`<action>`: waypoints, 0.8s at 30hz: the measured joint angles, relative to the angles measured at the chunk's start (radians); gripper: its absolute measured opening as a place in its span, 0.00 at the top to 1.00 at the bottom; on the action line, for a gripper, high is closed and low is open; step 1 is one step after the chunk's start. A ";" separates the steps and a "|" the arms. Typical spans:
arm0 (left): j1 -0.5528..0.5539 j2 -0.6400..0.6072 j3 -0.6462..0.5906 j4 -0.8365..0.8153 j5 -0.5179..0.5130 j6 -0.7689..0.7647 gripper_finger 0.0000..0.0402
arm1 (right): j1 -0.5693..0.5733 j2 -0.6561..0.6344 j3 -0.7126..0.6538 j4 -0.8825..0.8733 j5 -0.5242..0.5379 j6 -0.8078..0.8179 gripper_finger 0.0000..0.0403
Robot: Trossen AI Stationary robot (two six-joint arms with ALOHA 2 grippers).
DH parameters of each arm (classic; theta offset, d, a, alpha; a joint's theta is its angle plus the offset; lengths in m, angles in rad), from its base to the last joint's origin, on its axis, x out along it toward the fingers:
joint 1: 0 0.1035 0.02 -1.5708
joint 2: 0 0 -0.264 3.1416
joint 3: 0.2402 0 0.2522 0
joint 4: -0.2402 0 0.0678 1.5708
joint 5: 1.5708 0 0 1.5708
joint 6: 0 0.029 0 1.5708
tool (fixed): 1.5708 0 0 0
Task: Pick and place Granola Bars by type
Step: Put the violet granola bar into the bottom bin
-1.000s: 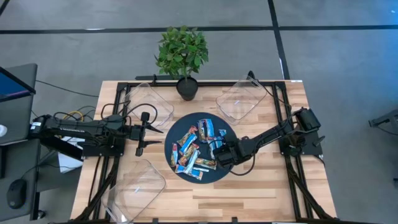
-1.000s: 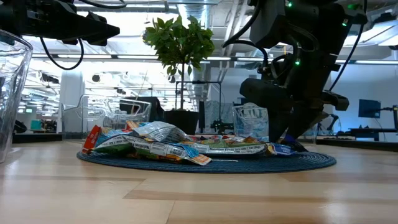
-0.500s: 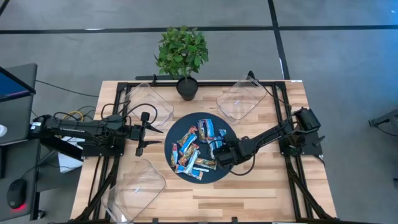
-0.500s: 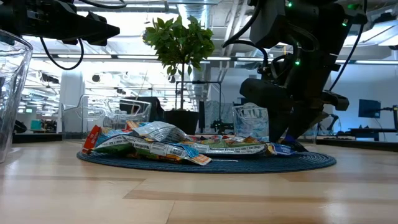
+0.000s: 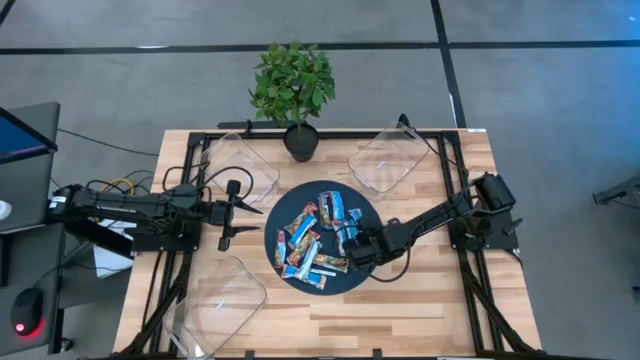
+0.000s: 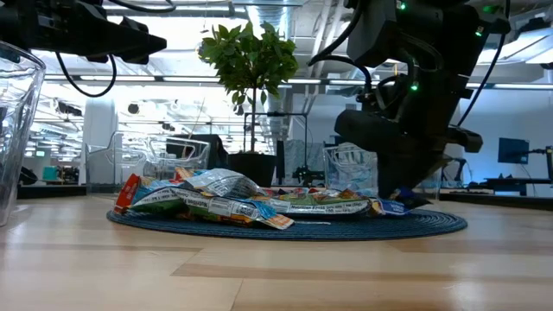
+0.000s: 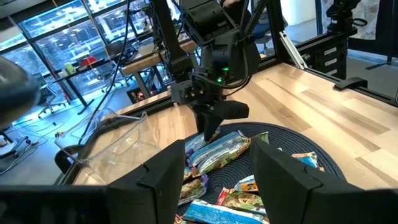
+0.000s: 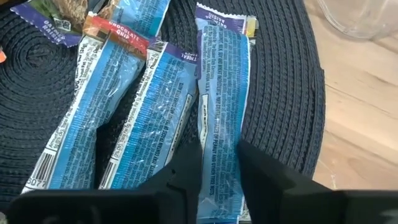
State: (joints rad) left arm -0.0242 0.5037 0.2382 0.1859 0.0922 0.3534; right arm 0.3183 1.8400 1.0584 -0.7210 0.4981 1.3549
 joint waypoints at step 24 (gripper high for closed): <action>0.000 -0.030 0.000 0.032 -0.525 -0.032 0.56 | 0.093 0.000 0.208 0.271 0.252 -0.723 0.96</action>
State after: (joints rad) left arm -0.0241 0.4739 0.2379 0.2179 -0.4331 0.3211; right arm 0.4112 1.8400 1.2667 -0.4500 0.7499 0.6318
